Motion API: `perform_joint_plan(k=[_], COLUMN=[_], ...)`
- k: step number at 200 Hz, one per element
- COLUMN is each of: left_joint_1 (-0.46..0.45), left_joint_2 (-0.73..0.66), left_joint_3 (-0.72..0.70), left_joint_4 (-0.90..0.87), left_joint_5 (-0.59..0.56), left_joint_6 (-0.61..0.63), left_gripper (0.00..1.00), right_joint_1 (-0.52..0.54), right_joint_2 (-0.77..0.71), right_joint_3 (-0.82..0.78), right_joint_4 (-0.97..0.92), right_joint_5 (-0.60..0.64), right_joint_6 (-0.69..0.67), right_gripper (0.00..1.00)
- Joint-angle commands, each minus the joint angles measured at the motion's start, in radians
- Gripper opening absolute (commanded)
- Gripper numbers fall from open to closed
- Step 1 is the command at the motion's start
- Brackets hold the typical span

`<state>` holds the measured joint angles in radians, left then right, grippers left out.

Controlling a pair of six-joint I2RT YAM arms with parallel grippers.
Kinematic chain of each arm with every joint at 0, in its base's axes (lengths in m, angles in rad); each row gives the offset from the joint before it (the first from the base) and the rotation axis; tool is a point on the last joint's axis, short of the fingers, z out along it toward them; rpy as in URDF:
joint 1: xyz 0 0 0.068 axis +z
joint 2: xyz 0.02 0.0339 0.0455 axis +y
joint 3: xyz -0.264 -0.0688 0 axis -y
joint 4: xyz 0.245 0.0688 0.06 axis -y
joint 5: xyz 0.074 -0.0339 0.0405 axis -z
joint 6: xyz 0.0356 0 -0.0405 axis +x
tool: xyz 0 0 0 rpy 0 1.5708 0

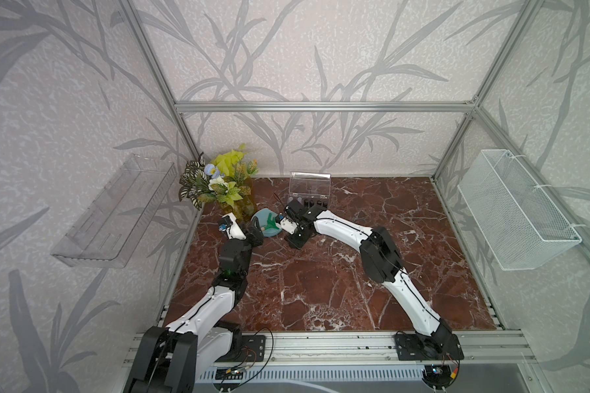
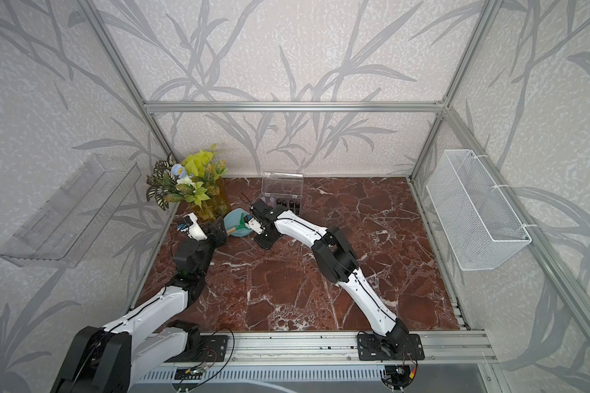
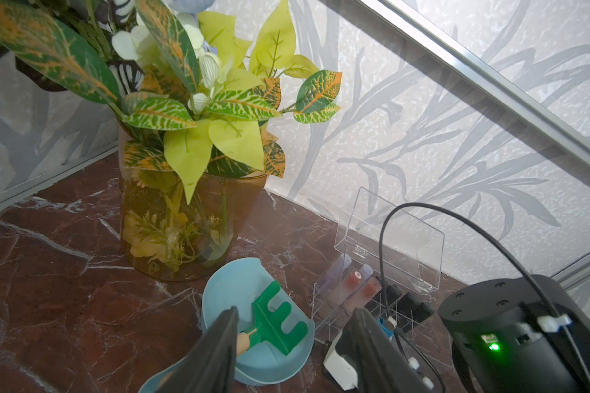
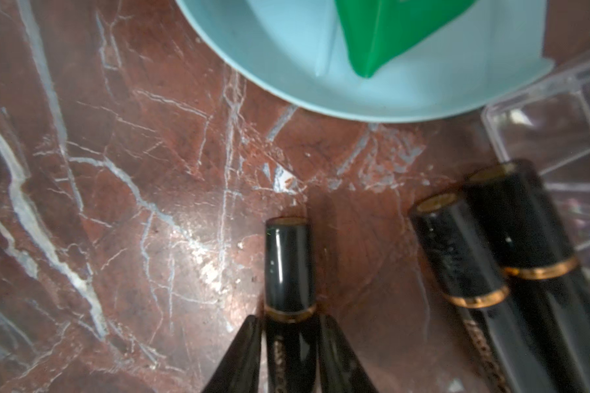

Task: Arrange the lipsticks in the organizer
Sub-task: Pick up the lipstick at the center of the board.

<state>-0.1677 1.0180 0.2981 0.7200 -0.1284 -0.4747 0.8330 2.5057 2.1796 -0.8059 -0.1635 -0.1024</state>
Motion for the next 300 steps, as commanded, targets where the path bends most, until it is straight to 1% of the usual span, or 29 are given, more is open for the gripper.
perform_joint_plan(k=[1, 16, 32, 40, 46, 56, 65, 83, 91, 104, 121, 127, 134, 148, 171, 184, 194, 209, 227, 244, 254, 272, 300], left_joint_1=[0.008, 0.007, 0.007, 0.008, 0.007, 0.008, 0.007, 0.007, 0.008, 0.007, 0.008, 0.006, 0.0, -0.008, -0.018, -0.04, -0.058, -0.092, -0.146, -0.191, -0.197, -0.199, -0.199], left_joint_2=[-0.05, -0.094, -0.14, -0.165, -0.181, -0.211, -0.234, -0.25, -0.234, -0.17, -0.05, -0.014, 0.021, 0.056, 0.091, 0.11, 0.124, 0.145, 0.167, 0.19, 0.205, 0.22, 0.212], left_joint_3=[0.01, 0.051, 0.104, 0.124, 0.133, 0.147, 0.154, 0.164, 0.173, 0.205, 0.258, 0.279, 0.298, 0.323, 0.368, 0.405, 0.431, 0.462, 0.493, 0.524, 0.53, 0.528, 0.524], left_joint_4=[-0.065, -0.153, -0.258, -0.292, -0.312, -0.341, -0.36, -0.374, -0.364, -0.343, -0.285, -0.27, -0.263, -0.258, -0.321, -0.377, -0.421, -0.476, -0.532, -0.614, -0.641, -0.657, -0.657], left_joint_5=[0.019, 0.065, 0.135, 0.177, 0.205, 0.248, 0.291, 0.392, 0.465, 0.622, 0.873, 0.949, 1.004, 1.076, 1.13, 1.159, 1.167, 1.158, 1.133, 1.094, 1.069, 1.042, 1.021], left_joint_6=[0.001, -0.001, -0.007, -0.017, -0.028, -0.047, -0.067, -0.118, -0.144, -0.187, -0.274, -0.286, -0.302, -0.311, -0.278, -0.246, -0.216, -0.18, -0.133, -0.059, -0.04, -0.024, -0.019], left_gripper=[0.56, 0.56, 0.57, 0.62, 0.7, 0.76, 0.84, 0.93, 0.95, 0.98, 0.98, 0.97, 0.95, 0.94, 0.91, 0.91, 0.89, 0.84, 0.73, 0.7, 0.69, 0.63, 0.6], right_joint_1=[0.012, 0.012, 0.007, 0.0, -0.006, -0.021, -0.038, -0.075, -0.095, -0.127, -0.164, -0.178, -0.192, -0.214, -0.224, -0.223, -0.224, -0.224, -0.224, -0.223, -0.224, -0.224, -0.224], right_joint_2=[0.019, -0.023, -0.097, -0.141, -0.175, -0.238, -0.298, -0.427, -0.488, -0.582, -0.707, -0.748, -0.791, -0.874, -0.95, -0.972, -0.982, -0.989, -0.997, -1.008, -1.015, -1.022, -1.019], right_joint_3=[-0.028, -0.072, -0.158, -0.204, -0.247, -0.312, -0.383, -0.535, -0.615, -0.727, -0.854, -0.892, -0.926, -0.975, -1.011, -1.026, -1.03, -1.032, -1.038, -1.041, -1.046, -1.049, -1.05], right_joint_4=[-0.075, -0.065, -0.012, 0.018, 0.041, 0.081, 0.116, 0.201, 0.242, 0.303, 0.382, 0.407, 0.431, 0.47, 0.509, 0.537, 0.547, 0.558, 0.577, 0.587, 0.591, 0.597, 0.605], right_joint_5=[-0.008, -0.018, -0.028, -0.047, -0.065, -0.102, -0.136, -0.205, -0.24, -0.302, -0.363, -0.382, -0.403, -0.453, -0.531, -0.572, -0.595, -0.626, -0.648, -0.663, -0.667, -0.667, -0.681], right_joint_6=[0.006, 0.009, 0.016, 0.023, 0.028, 0.043, 0.057, 0.091, 0.106, 0.136, 0.168, 0.176, 0.185, 0.203, 0.22, 0.234, 0.242, 0.251, 0.264, 0.272, 0.274, 0.277, 0.283], right_gripper=[0.25, 0.21, 0.18, 0.16, 0.16, 0.15, 0.15, 0.15, 0.15, 0.15, 0.16, 0.16, 0.17, 0.18, 0.19, 0.19, 0.19, 0.2, 0.2, 0.2, 0.2, 0.2, 0.2])
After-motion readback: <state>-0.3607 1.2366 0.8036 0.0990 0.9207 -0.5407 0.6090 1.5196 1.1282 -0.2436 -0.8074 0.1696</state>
